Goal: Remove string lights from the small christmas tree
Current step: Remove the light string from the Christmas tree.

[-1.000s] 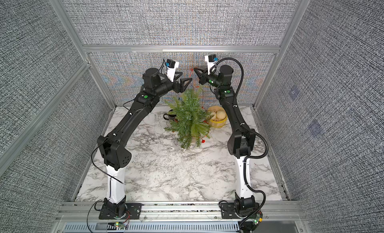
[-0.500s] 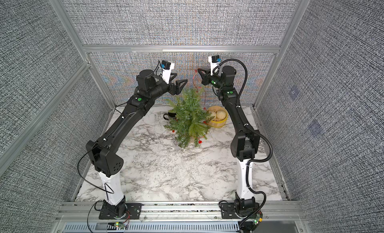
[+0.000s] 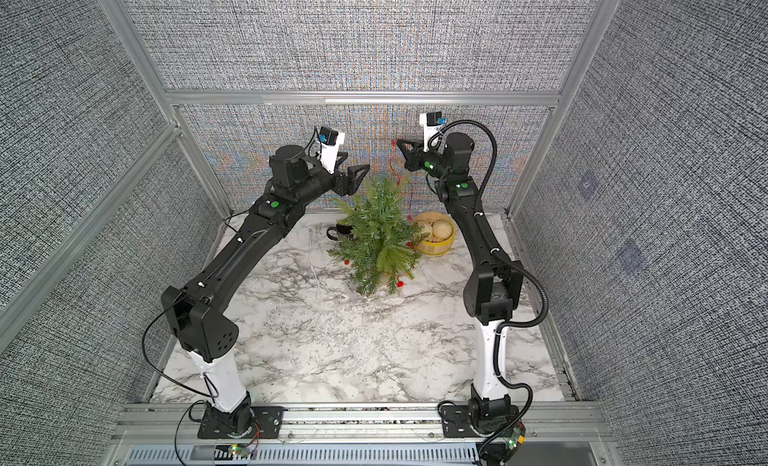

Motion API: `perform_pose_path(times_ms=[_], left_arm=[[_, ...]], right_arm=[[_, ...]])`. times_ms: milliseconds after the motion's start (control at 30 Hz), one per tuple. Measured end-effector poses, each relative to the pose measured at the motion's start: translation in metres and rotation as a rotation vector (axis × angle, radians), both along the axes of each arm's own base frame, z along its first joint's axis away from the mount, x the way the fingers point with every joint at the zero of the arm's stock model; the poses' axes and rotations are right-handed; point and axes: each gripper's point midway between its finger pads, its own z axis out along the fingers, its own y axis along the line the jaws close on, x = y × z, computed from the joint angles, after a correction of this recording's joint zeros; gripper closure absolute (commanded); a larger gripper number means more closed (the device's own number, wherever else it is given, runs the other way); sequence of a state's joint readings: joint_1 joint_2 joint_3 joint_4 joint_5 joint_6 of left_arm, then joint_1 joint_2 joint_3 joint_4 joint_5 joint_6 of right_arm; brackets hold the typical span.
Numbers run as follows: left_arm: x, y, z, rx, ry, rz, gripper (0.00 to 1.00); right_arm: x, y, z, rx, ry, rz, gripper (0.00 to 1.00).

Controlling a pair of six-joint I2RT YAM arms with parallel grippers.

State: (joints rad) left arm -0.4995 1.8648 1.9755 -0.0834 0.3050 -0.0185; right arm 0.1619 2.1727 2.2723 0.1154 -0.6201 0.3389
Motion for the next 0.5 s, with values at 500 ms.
perform_pose_path(times_ms=[500], left_arm=[[-0.003,0.004,-0.01,0.013,0.022,0.012,0.22]], right_arm=[[-0.012,-0.005,0.006,0.117,0.092,0.108,1.0]])
